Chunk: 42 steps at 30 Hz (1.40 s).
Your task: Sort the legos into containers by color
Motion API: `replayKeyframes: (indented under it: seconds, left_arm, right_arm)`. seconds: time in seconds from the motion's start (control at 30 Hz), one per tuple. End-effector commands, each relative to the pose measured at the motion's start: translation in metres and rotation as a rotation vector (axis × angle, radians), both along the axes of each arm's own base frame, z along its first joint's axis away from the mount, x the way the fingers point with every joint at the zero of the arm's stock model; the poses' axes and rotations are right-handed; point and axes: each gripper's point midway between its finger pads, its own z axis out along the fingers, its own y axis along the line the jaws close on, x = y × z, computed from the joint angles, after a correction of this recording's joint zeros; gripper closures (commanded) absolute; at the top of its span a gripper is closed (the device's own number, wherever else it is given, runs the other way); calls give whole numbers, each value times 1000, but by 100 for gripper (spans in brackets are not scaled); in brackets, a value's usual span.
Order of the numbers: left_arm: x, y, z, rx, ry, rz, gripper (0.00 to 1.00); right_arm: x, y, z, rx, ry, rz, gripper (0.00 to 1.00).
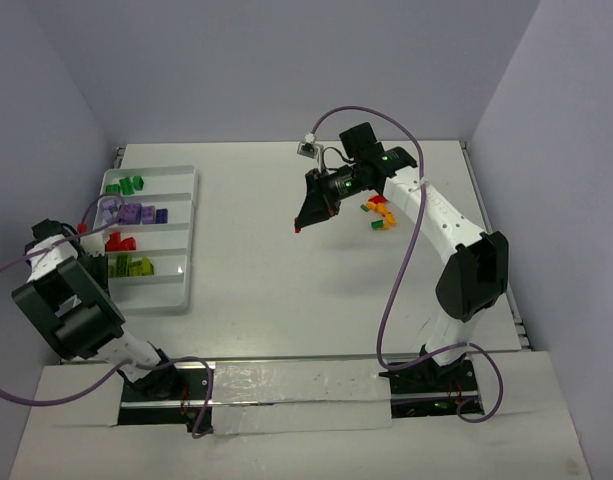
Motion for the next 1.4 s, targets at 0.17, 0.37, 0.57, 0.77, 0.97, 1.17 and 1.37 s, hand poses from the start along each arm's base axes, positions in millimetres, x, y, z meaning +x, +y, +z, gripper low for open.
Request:
replayKeyframes:
  seconds: [0.17, 0.37, 0.57, 0.77, 0.97, 1.17, 1.37]
  left_arm:
    - [26, 14, 16, 17, -80, -11, 51]
    - [41, 2, 50, -17, -155, -53, 35]
    - [86, -77, 144, -156, -453, -291, 36]
    - [105, -238, 211, -507, -799, -585, 34]
    - [92, -352, 235, -688, -889, -749, 35]
    - [93, -387, 234, -762, -839, -795, 35]
    - [92, -413, 232, -799, -799, -830, 34]
  right_arm:
    - [11, 3, 16, 29, -60, -10, 100]
    - [13, 3, 20, 28, -74, -25, 100]
    - [24, 8, 31, 48, -62, -110, 100]
    - [51, 16, 37, 106, 30, -333, 100]
    - [58, 20, 36, 140, 224, -479, 100]
    - [53, 25, 42, 210, 411, -529, 100]
    - [49, 26, 30, 204, 558, -584, 100]
